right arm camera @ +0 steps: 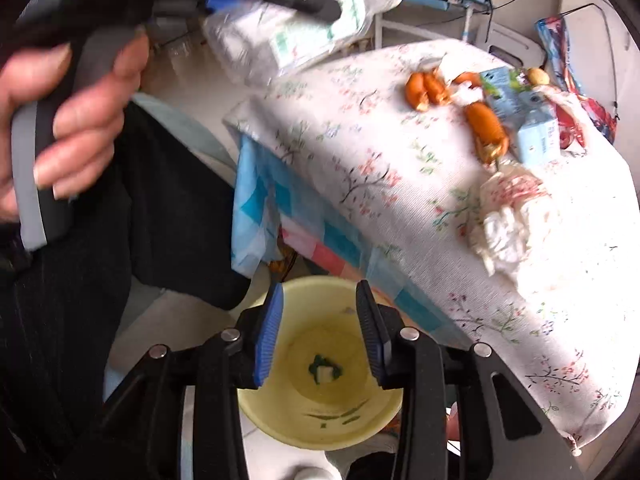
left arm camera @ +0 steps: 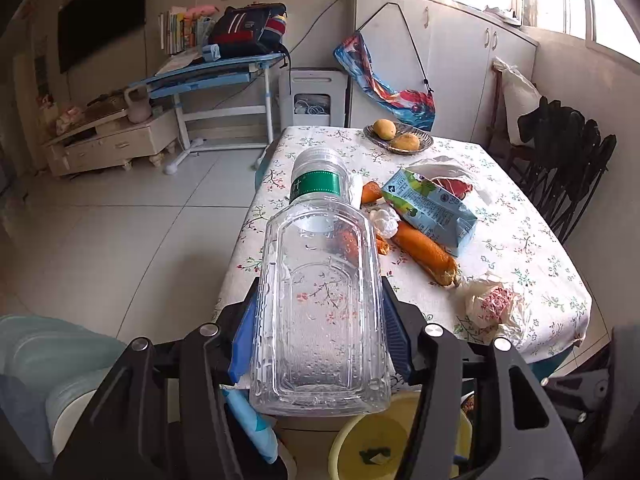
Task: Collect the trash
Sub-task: 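Carry the toy and bottle over the yellow bucket and open both grippers to drop them, then move the right gripper toward the white crumpled plastic bag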
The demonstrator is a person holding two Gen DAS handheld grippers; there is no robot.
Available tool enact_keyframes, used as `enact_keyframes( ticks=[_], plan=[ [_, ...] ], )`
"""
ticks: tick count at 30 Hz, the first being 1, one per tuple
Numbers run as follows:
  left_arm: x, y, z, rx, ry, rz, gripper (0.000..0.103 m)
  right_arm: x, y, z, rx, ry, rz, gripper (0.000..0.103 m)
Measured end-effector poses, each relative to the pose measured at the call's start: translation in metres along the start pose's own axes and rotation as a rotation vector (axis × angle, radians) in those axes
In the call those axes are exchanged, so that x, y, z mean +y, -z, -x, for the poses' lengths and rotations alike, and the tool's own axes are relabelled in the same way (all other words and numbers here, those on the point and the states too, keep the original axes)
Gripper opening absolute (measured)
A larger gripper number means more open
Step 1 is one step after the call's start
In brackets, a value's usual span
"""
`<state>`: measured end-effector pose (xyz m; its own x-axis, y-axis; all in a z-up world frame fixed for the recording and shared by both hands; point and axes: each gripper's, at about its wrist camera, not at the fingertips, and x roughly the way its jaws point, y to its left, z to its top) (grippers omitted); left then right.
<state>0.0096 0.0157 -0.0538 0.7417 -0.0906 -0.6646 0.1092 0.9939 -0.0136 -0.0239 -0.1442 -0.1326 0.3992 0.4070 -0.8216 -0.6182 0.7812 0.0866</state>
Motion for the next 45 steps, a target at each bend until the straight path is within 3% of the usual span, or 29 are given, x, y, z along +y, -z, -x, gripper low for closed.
enact_keyframes(
  ticks=[3,10,16,22,29,33,36,40,45],
  plan=[
    [-0.005,0.007,0.005,0.0,0.019,-0.02,0.053,-0.017,-0.005,0.028,-0.151,0.054,-0.082,0.055],
    [-0.023,0.033,0.023,0.017,0.175,-0.113,0.053,-0.069,-0.003,0.075,-0.364,0.185,-0.338,0.058],
    [-0.043,0.065,0.033,0.106,0.31,-0.28,0.053,-0.098,0.008,0.097,-0.444,0.205,-0.533,0.059],
    [-0.071,0.107,0.036,0.247,0.401,-0.471,0.053,-0.112,0.021,0.101,-0.454,0.173,-0.653,0.059],
    [-0.102,0.145,0.02,0.391,0.363,-0.649,0.053,-0.108,0.022,0.096,-0.433,0.165,-0.639,0.059],
    [-0.115,0.152,0.013,0.401,0.322,-0.702,0.06,-0.108,0.023,0.096,-0.427,0.169,-0.635,0.059],
    [-0.114,0.141,0.013,0.357,0.291,-0.67,0.07,-0.109,0.025,0.096,-0.426,0.175,-0.634,0.059],
    [-0.102,0.118,0.012,0.304,0.26,-0.571,0.071,-0.11,0.026,0.096,-0.423,0.181,-0.635,0.059],
    [-0.077,0.085,0.016,0.17,0.141,-0.41,0.074,-0.108,0.025,0.096,-0.418,0.192,-0.618,0.059]
  ],
)
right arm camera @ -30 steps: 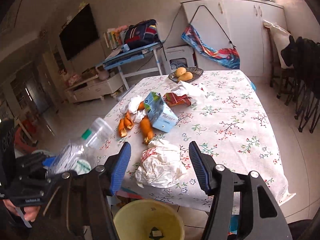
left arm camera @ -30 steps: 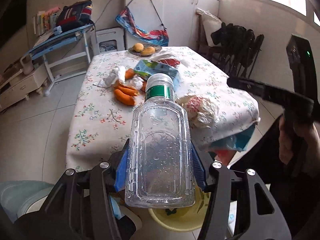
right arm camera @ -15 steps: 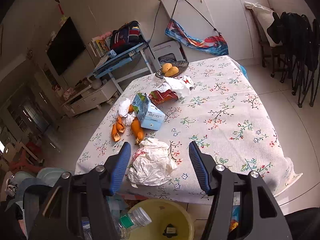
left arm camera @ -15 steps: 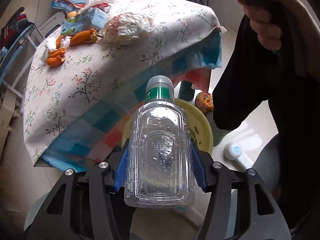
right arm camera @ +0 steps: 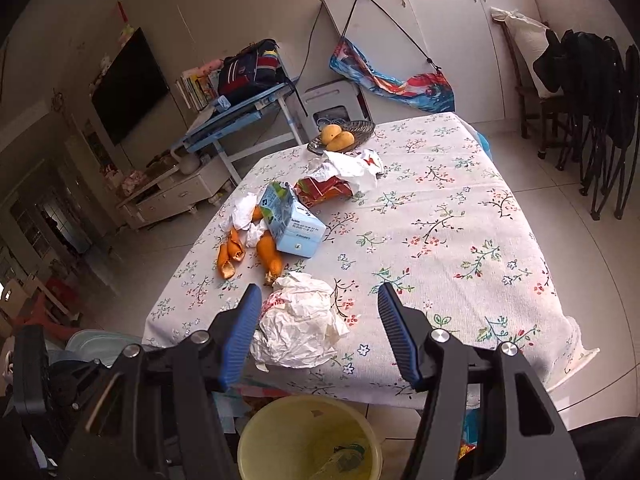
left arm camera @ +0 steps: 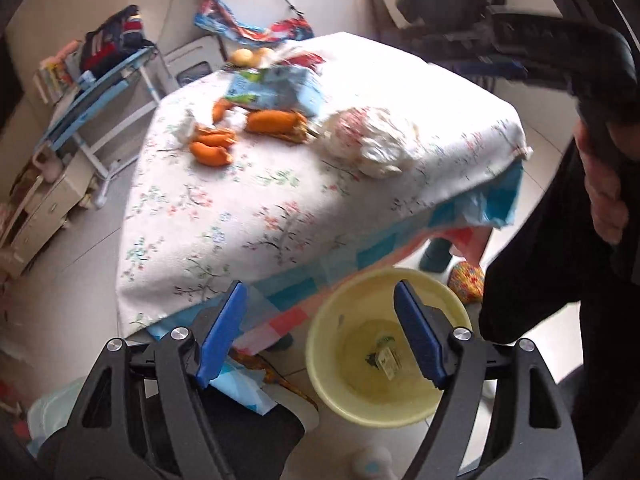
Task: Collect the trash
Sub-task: 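Move the right gripper toward the white crumpled plastic bag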
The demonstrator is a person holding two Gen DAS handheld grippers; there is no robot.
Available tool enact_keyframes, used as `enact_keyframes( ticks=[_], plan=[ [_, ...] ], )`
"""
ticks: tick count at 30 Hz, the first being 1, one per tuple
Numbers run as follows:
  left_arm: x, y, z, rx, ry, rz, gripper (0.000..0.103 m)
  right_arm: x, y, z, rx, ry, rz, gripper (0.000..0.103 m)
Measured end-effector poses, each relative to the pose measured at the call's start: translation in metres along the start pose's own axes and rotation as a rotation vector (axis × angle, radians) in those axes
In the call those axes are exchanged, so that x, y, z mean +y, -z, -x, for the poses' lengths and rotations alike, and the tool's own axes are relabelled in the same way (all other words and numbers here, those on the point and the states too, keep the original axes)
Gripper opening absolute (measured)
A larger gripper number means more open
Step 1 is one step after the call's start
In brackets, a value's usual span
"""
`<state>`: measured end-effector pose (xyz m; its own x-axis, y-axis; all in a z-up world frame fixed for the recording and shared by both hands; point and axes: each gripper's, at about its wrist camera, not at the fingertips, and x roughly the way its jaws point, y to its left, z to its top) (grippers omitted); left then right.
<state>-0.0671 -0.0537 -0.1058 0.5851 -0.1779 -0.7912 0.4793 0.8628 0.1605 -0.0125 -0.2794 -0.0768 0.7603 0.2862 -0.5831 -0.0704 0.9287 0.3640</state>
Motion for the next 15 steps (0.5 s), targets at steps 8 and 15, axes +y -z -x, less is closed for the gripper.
enact_keyframes(
  ticks=[8,15],
  plan=[
    [0.07,-0.01,0.015,-0.105,-0.1,0.356,0.079,0.007,0.001,-0.002,0.002,0.014,0.041,0.059],
    [0.089,-0.007,0.019,-0.14,-0.164,0.447,0.081,0.015,0.003,-0.004,0.01,0.027,0.085,0.06]
  ],
)
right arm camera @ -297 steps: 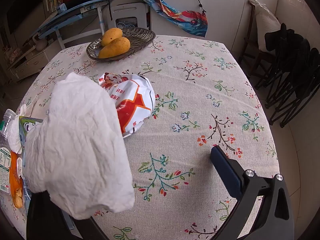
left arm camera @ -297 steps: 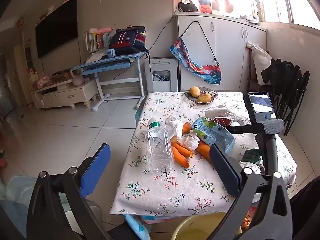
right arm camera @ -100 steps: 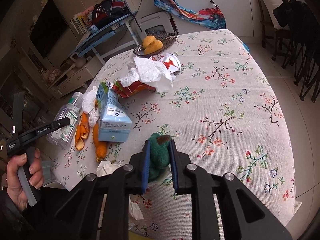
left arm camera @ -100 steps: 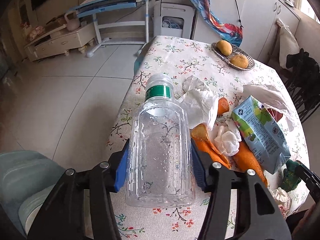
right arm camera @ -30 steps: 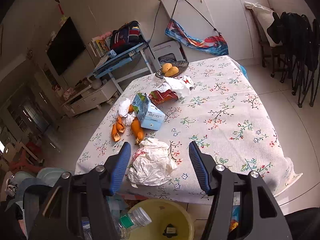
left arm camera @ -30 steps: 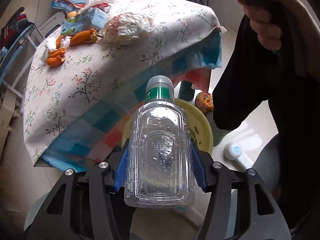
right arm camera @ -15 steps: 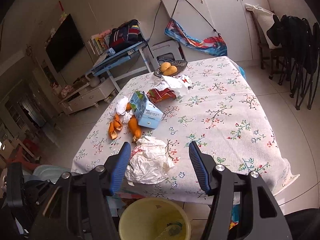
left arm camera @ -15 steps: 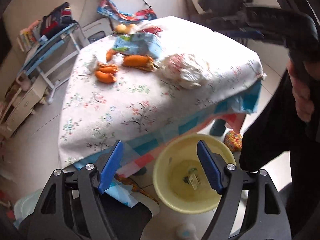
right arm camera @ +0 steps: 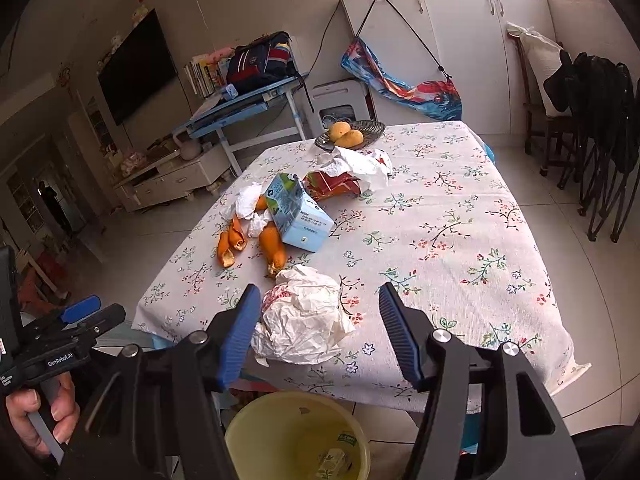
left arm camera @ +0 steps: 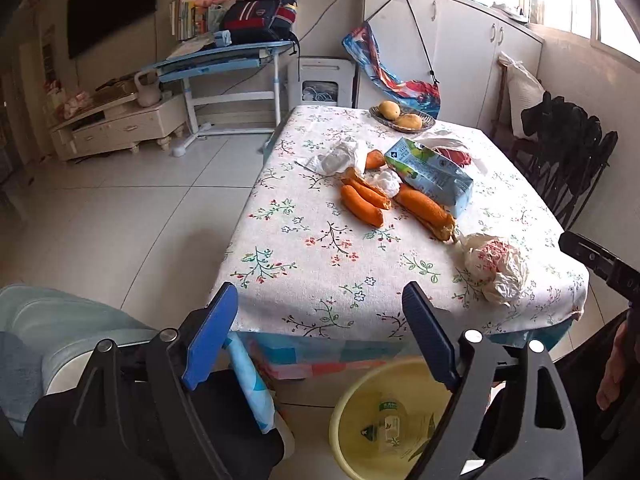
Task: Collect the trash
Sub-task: 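Move the right gripper toward the white crumpled plastic bag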
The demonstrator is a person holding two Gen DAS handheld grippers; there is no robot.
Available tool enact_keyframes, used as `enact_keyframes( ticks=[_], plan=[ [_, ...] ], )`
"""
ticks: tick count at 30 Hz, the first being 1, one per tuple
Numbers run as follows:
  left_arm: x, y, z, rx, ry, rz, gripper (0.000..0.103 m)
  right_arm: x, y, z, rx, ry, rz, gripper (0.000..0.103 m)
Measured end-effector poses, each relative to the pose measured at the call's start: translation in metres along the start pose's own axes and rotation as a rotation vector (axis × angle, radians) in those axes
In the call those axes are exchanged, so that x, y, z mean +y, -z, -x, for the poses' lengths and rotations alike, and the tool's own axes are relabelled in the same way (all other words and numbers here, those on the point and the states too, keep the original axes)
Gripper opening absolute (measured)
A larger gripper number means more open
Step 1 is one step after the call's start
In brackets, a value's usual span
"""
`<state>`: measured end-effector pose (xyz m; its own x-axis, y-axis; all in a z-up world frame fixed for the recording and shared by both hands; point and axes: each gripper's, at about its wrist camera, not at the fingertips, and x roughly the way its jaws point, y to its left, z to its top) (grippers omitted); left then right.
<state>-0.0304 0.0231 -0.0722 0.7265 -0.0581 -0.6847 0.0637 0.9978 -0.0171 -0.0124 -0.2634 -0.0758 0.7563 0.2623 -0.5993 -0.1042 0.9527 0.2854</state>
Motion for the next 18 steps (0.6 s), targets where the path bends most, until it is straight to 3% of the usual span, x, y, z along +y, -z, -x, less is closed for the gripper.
enact_keyframes(
  ticks=[18],
  plan=[
    [-0.002,0.0,0.006,-0.045,-0.03,0.006,0.084,0.022,0.004,-0.002,-0.016,0.019,0.109,0.066]
  ],
)
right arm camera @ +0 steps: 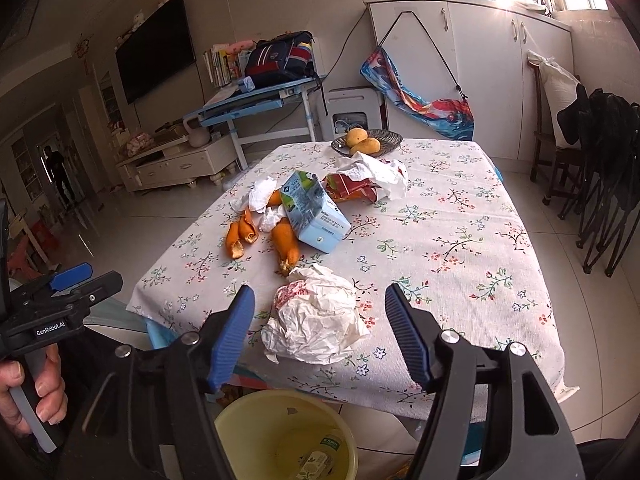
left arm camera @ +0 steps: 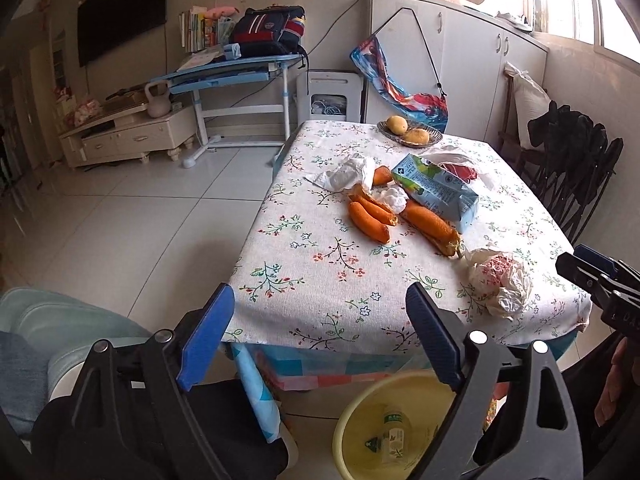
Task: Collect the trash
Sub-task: 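Move the right gripper toward the white crumpled plastic bag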
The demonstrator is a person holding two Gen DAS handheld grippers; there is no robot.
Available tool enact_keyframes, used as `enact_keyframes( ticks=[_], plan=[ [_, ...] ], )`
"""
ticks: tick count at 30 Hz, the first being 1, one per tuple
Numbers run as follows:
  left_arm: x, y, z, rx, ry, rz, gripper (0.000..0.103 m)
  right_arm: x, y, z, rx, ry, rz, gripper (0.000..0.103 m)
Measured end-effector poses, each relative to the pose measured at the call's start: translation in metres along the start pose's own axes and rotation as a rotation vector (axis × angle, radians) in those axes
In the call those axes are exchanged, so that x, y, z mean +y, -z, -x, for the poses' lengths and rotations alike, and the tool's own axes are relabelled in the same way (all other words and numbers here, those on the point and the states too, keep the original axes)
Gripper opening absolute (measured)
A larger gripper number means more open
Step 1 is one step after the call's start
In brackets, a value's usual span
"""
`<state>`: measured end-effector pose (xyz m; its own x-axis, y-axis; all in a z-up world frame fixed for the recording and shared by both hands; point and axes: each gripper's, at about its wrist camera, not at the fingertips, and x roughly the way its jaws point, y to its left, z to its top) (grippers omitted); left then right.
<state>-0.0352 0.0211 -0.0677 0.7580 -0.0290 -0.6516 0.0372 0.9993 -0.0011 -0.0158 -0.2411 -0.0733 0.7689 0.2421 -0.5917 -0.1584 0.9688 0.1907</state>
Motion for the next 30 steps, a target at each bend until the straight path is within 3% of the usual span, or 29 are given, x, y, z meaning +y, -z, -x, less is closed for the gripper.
enact_keyframes(
  ticks=[17,30],
  plan=[
    [0.008,-0.002,0.001,-0.007,-0.01,0.046,0.085,0.008,0.002,-0.004,0.016,-0.004,0.023,0.069],
    [0.014,-0.003,0.001,-0.002,-0.002,0.075,0.085,0.017,0.004,-0.024,0.077,-0.012,0.036,0.069]
  ],
)
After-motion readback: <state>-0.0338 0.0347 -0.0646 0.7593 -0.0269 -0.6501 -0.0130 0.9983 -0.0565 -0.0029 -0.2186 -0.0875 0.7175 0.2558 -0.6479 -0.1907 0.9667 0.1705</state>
